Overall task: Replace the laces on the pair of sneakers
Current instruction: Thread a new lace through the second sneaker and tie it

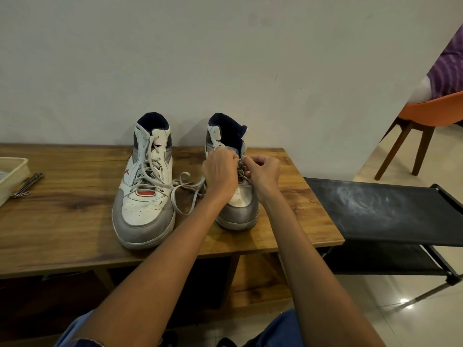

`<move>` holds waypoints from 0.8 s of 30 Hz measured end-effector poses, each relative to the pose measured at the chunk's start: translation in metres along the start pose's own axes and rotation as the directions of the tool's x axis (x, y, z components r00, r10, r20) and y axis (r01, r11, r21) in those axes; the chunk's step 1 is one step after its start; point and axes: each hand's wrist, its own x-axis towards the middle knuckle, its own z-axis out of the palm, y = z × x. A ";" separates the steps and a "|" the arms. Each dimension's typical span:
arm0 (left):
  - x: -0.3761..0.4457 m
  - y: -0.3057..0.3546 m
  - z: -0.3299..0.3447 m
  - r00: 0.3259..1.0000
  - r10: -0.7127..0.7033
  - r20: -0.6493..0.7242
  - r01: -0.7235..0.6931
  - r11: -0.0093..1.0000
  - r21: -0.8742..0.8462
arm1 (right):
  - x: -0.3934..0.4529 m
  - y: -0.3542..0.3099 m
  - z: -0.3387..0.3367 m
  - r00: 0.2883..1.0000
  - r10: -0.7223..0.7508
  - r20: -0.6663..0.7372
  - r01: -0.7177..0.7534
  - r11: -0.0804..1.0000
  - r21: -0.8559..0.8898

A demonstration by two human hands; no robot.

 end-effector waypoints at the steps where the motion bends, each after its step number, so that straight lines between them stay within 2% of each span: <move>1: 0.000 0.000 0.000 1.000 0.004 0.000 -0.004 1.000 0.000 | 0.001 -0.001 -0.003 1.000 0.003 0.030 -0.004 1.000 0.013; 7: 0.000 -0.002 -0.003 0.999 0.004 0.040 -0.003 1.000 -0.027 | 0.007 -0.001 -0.020 0.944 0.138 0.300 -0.184 0.974 0.131; 11: 0.002 -0.002 -0.006 0.996 0.000 0.085 0.002 1.000 -0.019 | 0.012 0.001 -0.020 0.924 0.186 0.333 -0.244 0.960 0.139; 16: 0.007 0.000 -0.011 0.983 0.016 0.180 -0.022 0.999 0.030 | 0.014 0.000 -0.020 0.928 0.178 0.328 -0.233 0.963 0.137; 18: 0.009 -0.002 -0.012 0.984 0.009 0.181 -0.012 1.000 0.013 | 0.011 -0.003 -0.017 0.939 0.160 0.305 -0.201 0.974 0.107; 21: 0.011 -0.013 -0.016 0.993 0.078 0.084 -0.085 0.993 0.081 | 0.015 -0.005 -0.019 0.971 0.145 0.191 -0.163 0.983 0.082; 22: 0.012 -0.018 -0.018 0.992 0.104 0.069 -0.111 0.987 0.114 | 0.022 -0.007 -0.025 0.986 0.140 0.092 -0.154 0.972 0.178; 23: 0.013 -0.021 -0.020 0.991 0.118 0.068 -0.126 0.982 0.139 | 0.030 -0.011 -0.036 0.986 0.159 -0.044 -0.132 0.921 0.365; 24: 0.014 -0.024 -0.022 0.989 0.125 0.074 -0.135 0.978 0.157 | 0.037 -0.018 -0.052 0.960 0.218 -0.173 -0.069 0.790 0.609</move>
